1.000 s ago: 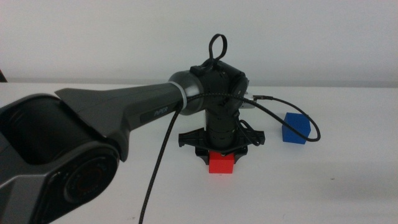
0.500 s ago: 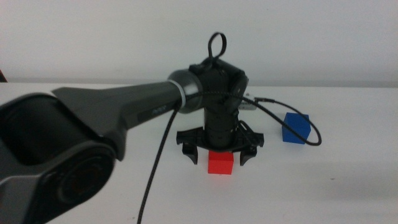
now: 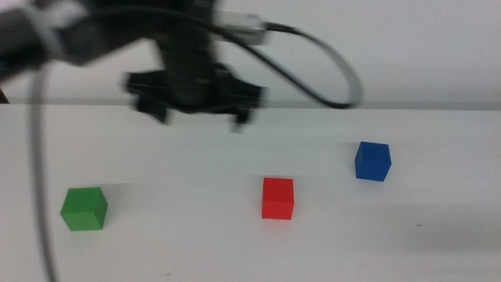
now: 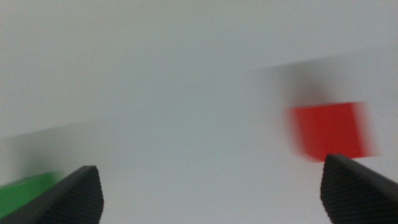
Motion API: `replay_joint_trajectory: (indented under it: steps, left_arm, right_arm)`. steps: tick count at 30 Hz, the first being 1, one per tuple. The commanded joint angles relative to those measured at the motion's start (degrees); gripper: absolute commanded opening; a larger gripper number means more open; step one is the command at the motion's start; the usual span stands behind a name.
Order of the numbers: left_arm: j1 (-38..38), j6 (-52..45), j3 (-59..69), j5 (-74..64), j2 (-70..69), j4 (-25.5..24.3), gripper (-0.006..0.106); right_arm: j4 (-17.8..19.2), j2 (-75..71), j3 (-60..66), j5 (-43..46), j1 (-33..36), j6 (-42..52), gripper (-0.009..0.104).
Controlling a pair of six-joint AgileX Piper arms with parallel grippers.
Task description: Stack red cubes first, then green, then blue cubes in a specific spot.
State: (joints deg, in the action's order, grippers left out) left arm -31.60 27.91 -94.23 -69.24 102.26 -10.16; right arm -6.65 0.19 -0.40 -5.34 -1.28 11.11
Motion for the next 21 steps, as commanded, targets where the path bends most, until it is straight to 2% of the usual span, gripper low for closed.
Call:
replay_joint_trajectory:
  steps: [1, 6, 13, 21]
  left_arm:
    - [5.98, -6.63, 4.22, -5.94, -3.41, -0.76, 0.094]
    - [19.87, -12.69, 8.25, -5.54, -3.38, 1.58, 0.094]
    - [31.81, -17.08, 16.41, 2.27, -0.8, 8.78, 0.094]
    - [32.79, -15.73, 22.02, 12.4, -0.14, 8.67, 0.094]
  right_arm:
    - [0.62, -2.18, 2.6, 0.15, -0.46, 0.06, 0.091]
    - [0.62, -2.18, 2.6, 0.15, -0.46, 0.06, 0.091]
    - [0.62, -2.18, 2.6, 0.15, -0.46, 0.06, 0.091]
    - [0.62, -2.18, 2.6, 0.15, -0.46, 0.06, 0.091]
